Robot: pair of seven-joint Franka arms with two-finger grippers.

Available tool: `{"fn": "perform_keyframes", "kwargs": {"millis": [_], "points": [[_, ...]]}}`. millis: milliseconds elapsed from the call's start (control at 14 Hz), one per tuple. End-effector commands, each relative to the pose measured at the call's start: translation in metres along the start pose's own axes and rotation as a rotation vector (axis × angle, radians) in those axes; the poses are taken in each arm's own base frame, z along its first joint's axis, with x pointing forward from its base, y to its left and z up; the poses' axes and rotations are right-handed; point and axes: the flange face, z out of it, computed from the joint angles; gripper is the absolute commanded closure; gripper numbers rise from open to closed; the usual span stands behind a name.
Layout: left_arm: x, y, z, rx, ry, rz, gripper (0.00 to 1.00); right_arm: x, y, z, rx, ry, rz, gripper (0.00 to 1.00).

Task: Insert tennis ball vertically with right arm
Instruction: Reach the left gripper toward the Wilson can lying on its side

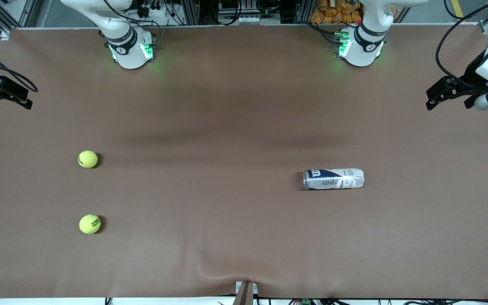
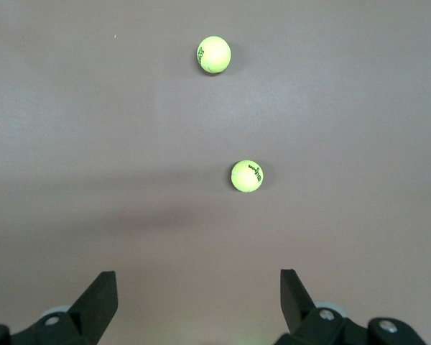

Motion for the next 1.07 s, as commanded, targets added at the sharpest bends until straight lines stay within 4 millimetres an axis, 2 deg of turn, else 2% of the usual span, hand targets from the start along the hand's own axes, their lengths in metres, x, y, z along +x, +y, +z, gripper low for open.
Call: {"fn": "perform_keyframes", "kwargs": {"millis": [0, 214, 500, 1000], "points": [[-0.0022, 0.0012, -0.008, 0.018, 0.014, 0.022, 0.0, -0.0034, -0.0007, 0.0002, 0.015, 0.006, 0.013, 0.0], [-0.0029, 0.0001, -0.0148, 0.018, 0.011, 0.033, 0.0, -0.0041, -0.0007, -0.0005, 0.015, 0.006, 0.014, 0.0], [-0.0006, -0.0085, -0.0105, 0.02, 0.001, 0.02, 0.0, -0.0036, -0.0007, 0.0003, 0.015, 0.004, 0.013, 0.0], [-0.004, -0.0064, -0.0086, 0.022, -0.028, 0.032, 0.0, -0.0031, -0.0007, 0.0019, 0.015, 0.001, 0.013, 0.0]]}}
